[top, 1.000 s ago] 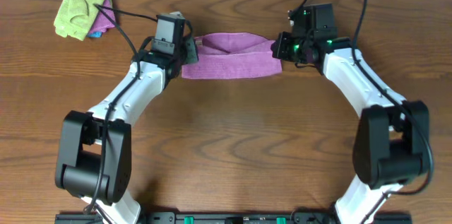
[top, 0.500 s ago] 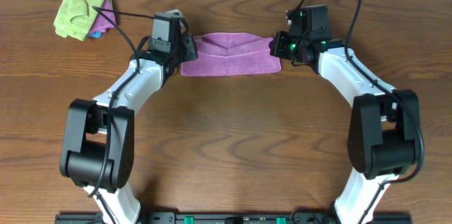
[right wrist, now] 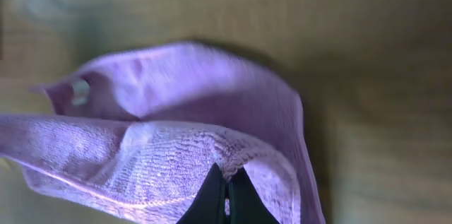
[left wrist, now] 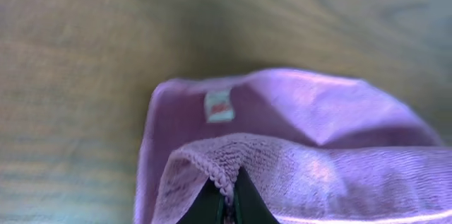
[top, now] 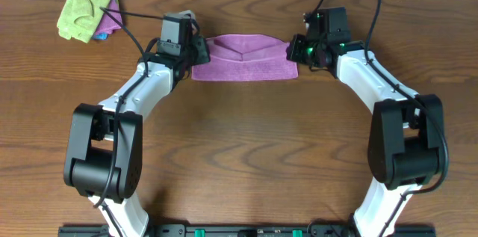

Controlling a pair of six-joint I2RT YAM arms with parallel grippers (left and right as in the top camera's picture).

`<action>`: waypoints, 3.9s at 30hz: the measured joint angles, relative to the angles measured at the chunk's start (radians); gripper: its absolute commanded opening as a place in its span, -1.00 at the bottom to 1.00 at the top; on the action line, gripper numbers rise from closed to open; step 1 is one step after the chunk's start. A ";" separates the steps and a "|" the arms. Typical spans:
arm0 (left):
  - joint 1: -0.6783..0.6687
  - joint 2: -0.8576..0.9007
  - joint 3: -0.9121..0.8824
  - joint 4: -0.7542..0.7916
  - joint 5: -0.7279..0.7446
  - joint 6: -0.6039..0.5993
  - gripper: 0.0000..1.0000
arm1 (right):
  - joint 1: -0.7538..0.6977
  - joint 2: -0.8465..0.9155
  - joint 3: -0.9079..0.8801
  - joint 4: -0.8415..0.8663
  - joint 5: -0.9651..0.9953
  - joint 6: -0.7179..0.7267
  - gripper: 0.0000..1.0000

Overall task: Fold the cloth
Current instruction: 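Press the folded edge down with both grippers and smooth the fold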

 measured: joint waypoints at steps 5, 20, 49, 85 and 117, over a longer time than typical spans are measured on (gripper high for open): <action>0.007 0.001 0.016 0.112 -0.001 0.000 -0.89 | 0.000 0.000 0.000 0.117 0.008 0.013 -0.96; 0.042 0.150 0.095 0.052 0.074 0.000 -0.89 | -0.002 0.056 0.000 0.124 0.055 0.017 -0.97; 0.043 0.138 0.099 -0.146 0.078 0.049 0.11 | -0.025 0.072 0.000 -0.029 0.008 0.021 0.10; 0.000 0.139 0.111 -0.039 0.064 0.112 -0.89 | -0.031 -0.063 0.018 -0.051 -0.024 -0.074 -0.97; -0.037 0.247 0.130 -0.027 -0.088 0.210 -0.89 | 0.098 0.154 0.040 0.002 0.275 -0.102 -0.97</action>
